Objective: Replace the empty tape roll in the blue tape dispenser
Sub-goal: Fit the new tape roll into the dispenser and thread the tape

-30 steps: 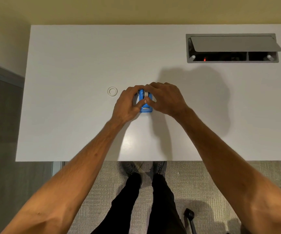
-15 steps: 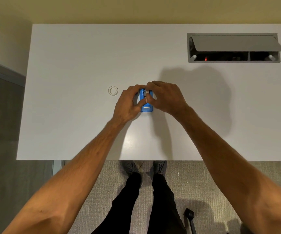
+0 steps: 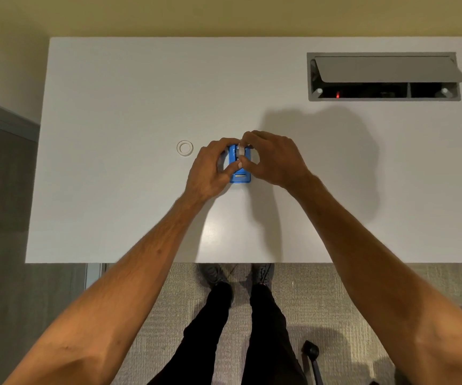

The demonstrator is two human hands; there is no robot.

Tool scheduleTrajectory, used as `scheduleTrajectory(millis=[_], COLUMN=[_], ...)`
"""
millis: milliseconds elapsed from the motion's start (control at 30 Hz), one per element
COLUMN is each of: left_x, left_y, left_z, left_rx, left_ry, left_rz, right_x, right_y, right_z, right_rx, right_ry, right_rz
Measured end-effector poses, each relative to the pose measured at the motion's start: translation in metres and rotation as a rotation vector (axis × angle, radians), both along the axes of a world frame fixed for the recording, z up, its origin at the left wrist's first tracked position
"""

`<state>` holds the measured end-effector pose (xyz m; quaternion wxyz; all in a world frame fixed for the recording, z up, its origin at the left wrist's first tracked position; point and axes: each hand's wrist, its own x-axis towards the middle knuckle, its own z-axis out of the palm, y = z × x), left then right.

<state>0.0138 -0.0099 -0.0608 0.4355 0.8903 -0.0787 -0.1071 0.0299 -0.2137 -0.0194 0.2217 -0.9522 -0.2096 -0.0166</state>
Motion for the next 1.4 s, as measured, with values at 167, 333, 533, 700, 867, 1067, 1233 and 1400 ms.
scheduleTrajectory(millis=[167,333,533,700,867,1067,1233,1400], left_x=[0.0,0.0,0.0,0.0,0.001,0.002,0.001,0.002], left_y=[0.001,0.0,0.001,0.0,-0.001,0.0,-0.003,-0.002], left_z=[0.0,0.0,-0.001,-0.004,-0.005,0.001,0.0,0.0], left_rx=[-0.012,-0.012,-0.003,-0.019,-0.013,-0.034,-0.03,-0.025], left_ry=[0.003,-0.004,0.003,-0.007,-0.006,-0.016,-0.021,-0.04], left_rz=[0.0,0.004,-0.006,0.008,0.011,0.013,0.033,0.013], right_x=[0.0,0.005,0.01,-0.002,-0.004,-0.003,-0.003,-0.005], right_y=[0.0,-0.004,0.001,-0.003,-0.002,0.0,0.004,0.006], right_z=[0.0,0.003,0.0,-0.001,-0.003,-0.003,0.0,-0.004], right_rx=[0.013,0.025,-0.02,0.045,0.039,-0.016,-0.111,-0.146], right_ry=[-0.006,0.014,0.02,0.016,-0.015,-0.12,-0.179,-0.203], right_rz=[0.008,-0.015,-0.043,-0.061,-0.021,0.006,0.037,0.018])
